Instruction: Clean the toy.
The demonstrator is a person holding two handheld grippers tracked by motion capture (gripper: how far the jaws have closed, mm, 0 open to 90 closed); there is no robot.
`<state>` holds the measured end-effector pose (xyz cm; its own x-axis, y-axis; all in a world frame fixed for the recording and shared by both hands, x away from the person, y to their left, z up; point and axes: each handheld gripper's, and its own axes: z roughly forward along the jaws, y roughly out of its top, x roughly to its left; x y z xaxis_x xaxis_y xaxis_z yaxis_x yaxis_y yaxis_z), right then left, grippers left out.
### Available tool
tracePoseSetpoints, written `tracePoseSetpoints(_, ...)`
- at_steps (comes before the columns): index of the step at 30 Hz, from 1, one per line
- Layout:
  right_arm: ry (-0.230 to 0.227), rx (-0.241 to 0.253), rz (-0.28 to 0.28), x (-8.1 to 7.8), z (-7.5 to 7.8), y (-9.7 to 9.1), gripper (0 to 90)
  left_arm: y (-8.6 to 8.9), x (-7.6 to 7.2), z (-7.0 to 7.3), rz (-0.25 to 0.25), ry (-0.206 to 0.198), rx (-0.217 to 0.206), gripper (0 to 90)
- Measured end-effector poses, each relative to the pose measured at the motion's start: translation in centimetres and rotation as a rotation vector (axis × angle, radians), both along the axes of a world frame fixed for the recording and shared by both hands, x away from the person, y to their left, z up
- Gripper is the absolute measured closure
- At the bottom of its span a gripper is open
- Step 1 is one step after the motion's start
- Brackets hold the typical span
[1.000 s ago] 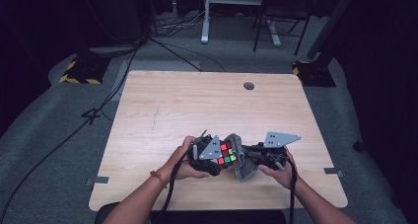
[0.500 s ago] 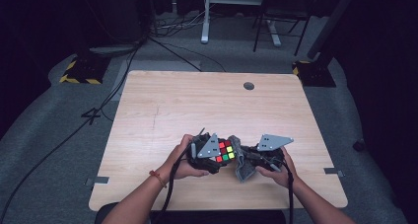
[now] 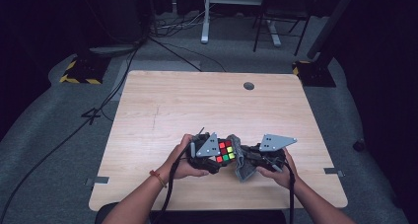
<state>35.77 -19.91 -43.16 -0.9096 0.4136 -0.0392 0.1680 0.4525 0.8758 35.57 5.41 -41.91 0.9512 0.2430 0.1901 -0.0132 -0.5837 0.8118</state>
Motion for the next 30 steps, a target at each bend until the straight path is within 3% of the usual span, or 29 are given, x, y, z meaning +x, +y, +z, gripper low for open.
tracePoseSetpoints(6, -0.033, 0.005, -0.006, -0.3, 0.4, 0.1, 80.4, -0.2, 0.1, -0.3, 0.001, -0.002, 0.013, 33.5)
tracePoseSetpoints(13, -0.038, 0.035, -0.008, -0.4, 0.8, 0.2, 80.7, -0.4, 0.2, -0.4, 0.012, 0.004, 0.013, 33.2)
tracePoseSetpoints(23, -0.056, 0.05, -0.005, -0.6, 1.1, 0.5, 80.8, -0.9, 0.4, -0.8, 0.016, 0.005, 0.052, 33.2)
tracePoseSetpoints(30, -0.069, 0.038, -0.001, -0.7, 1.2, 0.5, 80.7, -0.6, 0.1, -0.3, 0.022, -0.023, 0.059, 33.6)
